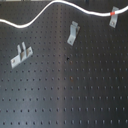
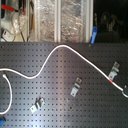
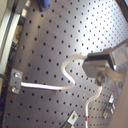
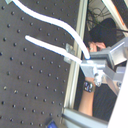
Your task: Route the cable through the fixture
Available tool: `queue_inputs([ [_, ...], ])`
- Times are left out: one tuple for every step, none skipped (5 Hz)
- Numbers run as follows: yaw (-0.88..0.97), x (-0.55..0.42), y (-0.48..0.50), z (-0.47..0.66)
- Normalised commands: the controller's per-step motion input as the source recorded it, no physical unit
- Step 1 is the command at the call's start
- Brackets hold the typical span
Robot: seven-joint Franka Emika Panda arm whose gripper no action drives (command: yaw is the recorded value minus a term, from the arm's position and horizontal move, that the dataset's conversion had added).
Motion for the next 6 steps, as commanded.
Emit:
queue_inputs([
  [-0.17, -0.263, -0.481, 0.51],
  [-0.16, -0.496, -0.386, 0.50],
  [0.00, -0.432, -0.042, 0.01],
  [0.00, -0.336, 0.078, -0.06],
  [0.04, -0.564, -0.094, -0.04],
  [0.05, -0.632, -0.159, -0.04],
])
